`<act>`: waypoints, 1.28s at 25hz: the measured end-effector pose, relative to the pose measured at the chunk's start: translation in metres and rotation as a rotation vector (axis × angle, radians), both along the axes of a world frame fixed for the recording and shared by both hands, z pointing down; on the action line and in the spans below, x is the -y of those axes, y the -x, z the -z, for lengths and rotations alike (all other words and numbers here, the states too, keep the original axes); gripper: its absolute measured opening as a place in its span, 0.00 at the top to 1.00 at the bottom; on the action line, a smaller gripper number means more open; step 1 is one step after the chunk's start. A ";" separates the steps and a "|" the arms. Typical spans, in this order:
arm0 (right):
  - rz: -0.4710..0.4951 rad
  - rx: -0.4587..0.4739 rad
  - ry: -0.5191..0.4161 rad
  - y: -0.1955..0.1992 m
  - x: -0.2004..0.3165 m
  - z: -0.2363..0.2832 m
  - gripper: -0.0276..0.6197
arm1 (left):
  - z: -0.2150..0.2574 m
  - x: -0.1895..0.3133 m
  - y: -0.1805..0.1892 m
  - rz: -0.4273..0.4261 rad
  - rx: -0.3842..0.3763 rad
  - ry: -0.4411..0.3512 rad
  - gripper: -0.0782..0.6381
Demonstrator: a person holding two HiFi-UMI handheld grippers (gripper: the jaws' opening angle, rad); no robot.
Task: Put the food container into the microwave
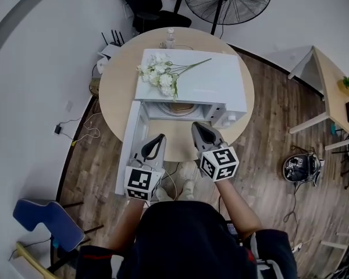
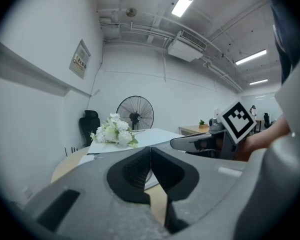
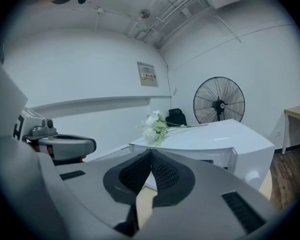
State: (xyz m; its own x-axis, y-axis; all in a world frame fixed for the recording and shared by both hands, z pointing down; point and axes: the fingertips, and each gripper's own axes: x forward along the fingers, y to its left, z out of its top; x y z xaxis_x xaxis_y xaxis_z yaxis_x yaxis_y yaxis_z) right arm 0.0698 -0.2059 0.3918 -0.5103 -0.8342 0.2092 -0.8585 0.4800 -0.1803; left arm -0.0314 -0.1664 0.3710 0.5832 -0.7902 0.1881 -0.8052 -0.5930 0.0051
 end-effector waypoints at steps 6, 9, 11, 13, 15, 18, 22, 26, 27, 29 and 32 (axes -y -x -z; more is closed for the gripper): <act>0.015 0.021 -0.092 0.002 -0.008 0.047 0.94 | 0.030 0.000 0.010 0.034 -0.021 -0.058 0.87; 0.020 0.019 -0.134 0.001 -0.012 0.068 0.94 | 0.044 0.000 0.015 0.044 -0.016 -0.095 0.87; 0.022 0.021 -0.151 0.000 -0.017 0.077 0.94 | 0.052 0.000 0.017 0.051 -0.012 -0.111 0.87; 0.024 0.024 -0.170 0.000 -0.019 0.086 0.94 | 0.061 0.001 0.020 0.054 -0.008 -0.134 0.87; 0.027 0.024 -0.197 -0.001 -0.019 0.098 0.94 | 0.070 0.004 0.021 0.053 -0.001 -0.162 0.87; 0.030 0.029 -0.230 -0.003 -0.018 0.114 0.94 | 0.083 0.006 0.023 0.053 -0.003 -0.190 0.87; 0.023 0.047 -0.273 -0.005 -0.018 0.137 0.94 | 0.101 0.007 0.026 0.048 0.007 -0.236 0.87; 0.016 0.065 -0.299 -0.007 -0.019 0.152 0.94 | 0.118 0.006 0.024 0.037 -0.002 -0.268 0.87; 0.015 0.070 -0.299 -0.007 -0.019 0.153 0.94 | 0.120 0.006 0.023 0.034 0.002 -0.274 0.87; 0.015 0.076 -0.297 -0.006 -0.019 0.153 0.94 | 0.120 0.006 0.022 0.028 0.013 -0.284 0.87; 0.015 0.069 -0.299 -0.003 -0.019 0.152 0.94 | 0.121 0.006 0.023 0.027 0.007 -0.283 0.87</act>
